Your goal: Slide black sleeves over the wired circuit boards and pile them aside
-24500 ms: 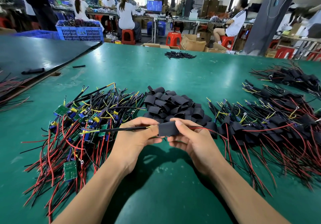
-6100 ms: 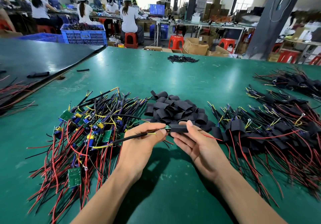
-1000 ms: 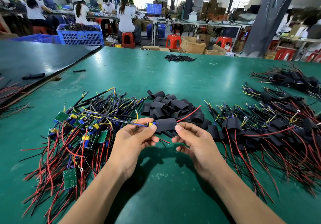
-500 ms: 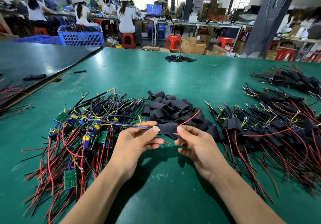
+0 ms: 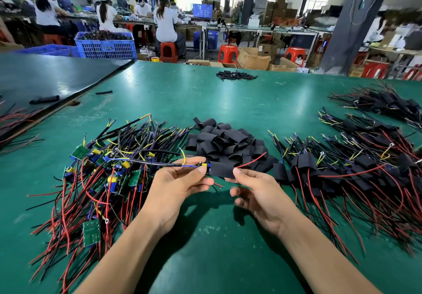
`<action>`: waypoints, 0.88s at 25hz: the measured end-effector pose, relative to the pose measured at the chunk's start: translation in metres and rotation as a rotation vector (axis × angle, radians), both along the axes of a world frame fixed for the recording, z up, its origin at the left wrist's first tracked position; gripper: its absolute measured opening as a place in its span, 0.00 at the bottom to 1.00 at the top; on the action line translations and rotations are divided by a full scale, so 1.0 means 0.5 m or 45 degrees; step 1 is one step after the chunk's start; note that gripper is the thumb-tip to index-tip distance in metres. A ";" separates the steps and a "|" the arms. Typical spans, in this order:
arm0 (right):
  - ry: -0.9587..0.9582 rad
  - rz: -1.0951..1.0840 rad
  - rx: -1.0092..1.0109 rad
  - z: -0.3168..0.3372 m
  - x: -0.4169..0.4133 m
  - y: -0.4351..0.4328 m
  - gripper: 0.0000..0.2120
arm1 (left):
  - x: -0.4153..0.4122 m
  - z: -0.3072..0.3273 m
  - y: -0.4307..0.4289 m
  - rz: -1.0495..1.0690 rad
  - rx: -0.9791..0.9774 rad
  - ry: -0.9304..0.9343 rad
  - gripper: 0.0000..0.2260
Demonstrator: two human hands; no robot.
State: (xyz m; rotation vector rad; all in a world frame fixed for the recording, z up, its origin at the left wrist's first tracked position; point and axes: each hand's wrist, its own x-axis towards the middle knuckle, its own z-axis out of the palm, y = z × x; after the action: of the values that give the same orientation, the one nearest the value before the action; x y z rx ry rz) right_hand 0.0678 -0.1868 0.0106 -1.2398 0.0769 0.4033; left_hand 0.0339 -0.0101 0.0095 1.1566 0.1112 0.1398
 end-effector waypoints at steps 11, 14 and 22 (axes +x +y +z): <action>-0.346 -0.095 -0.303 -0.014 -0.003 0.004 0.04 | 0.002 -0.007 -0.004 0.093 0.052 0.016 0.08; -0.393 -0.080 -0.298 -0.011 -0.009 0.005 0.03 | 0.004 -0.003 0.001 0.102 -0.048 0.030 0.10; -0.064 -0.062 -0.039 0.000 -0.004 0.004 0.08 | -0.008 0.002 -0.006 0.078 0.080 -0.097 0.06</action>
State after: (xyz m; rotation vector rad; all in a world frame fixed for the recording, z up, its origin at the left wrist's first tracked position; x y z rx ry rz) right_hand 0.0659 -0.1849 0.0107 -1.2754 0.0707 0.3299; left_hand 0.0297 -0.0134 0.0105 1.2092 0.0756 0.2426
